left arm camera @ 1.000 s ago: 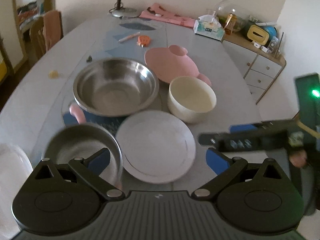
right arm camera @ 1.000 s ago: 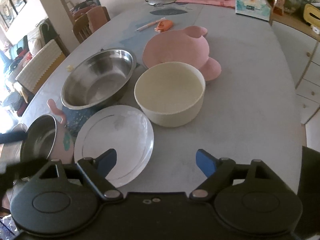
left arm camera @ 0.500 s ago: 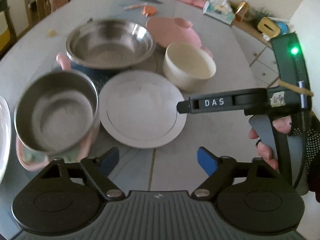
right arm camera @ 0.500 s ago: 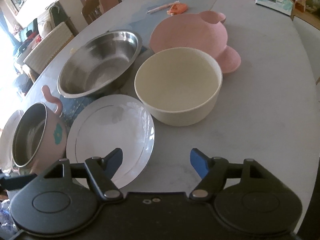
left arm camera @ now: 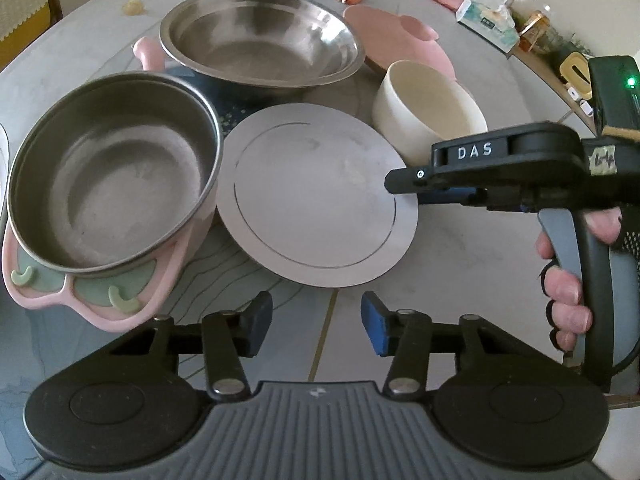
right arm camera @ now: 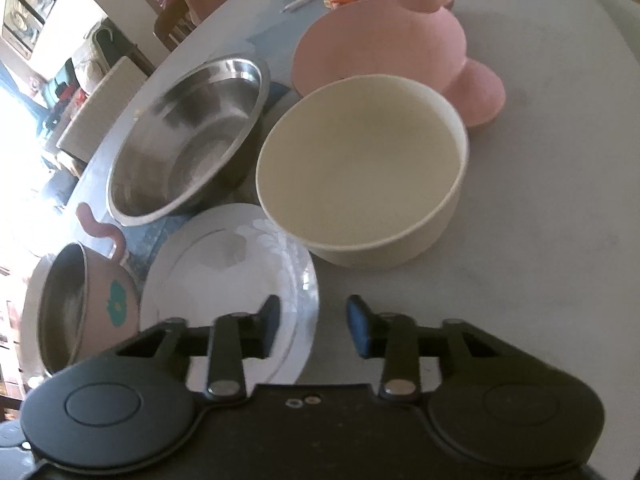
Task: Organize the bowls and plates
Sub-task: 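Close the right tool on the rim of the small white plate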
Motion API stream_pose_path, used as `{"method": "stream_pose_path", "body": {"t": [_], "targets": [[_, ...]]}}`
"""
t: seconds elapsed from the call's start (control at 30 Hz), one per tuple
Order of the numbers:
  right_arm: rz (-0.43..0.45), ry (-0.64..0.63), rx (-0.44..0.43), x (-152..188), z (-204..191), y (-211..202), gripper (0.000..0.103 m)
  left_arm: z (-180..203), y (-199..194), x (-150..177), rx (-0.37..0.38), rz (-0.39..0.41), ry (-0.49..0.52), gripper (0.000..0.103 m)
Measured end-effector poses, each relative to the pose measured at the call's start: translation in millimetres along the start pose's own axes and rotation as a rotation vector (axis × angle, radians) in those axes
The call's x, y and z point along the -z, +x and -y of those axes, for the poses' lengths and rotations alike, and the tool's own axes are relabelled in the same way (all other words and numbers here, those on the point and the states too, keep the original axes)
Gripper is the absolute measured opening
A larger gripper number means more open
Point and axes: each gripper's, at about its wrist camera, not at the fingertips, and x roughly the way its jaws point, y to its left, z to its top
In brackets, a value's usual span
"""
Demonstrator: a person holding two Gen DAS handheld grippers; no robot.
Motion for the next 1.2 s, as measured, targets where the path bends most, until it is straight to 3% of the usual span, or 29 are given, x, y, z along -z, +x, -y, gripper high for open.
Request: {"method": "stream_pose_path", "body": {"t": [0.17,0.53,0.9,1.1,1.2], "targets": [[-0.017,0.024,-0.017,-2.4,3.9,2.1,0.012,-1.4,0.7,-2.3,0.007,-0.002,0.008,0.043],[-0.030,0.062,-0.066,14.9,19.7,-8.4,0.008,-3.0,4.6,-7.7,0.033,-0.027,0.021,0.043],[-0.042,0.080,-0.063,47.4,52.5,-41.4,0.008,0.6,8.2,-8.3,0.060,-0.043,0.056,0.043],[-0.061,0.018,-0.034,51.8,53.3,-50.0,0.010,4.6,16.9,-17.2,0.038,-0.041,0.074,0.043],[-0.050,-0.017,-0.012,47.4,47.9,-50.6,0.020,4.9,22.8,-22.3,0.020,-0.041,0.075,0.038]]}}
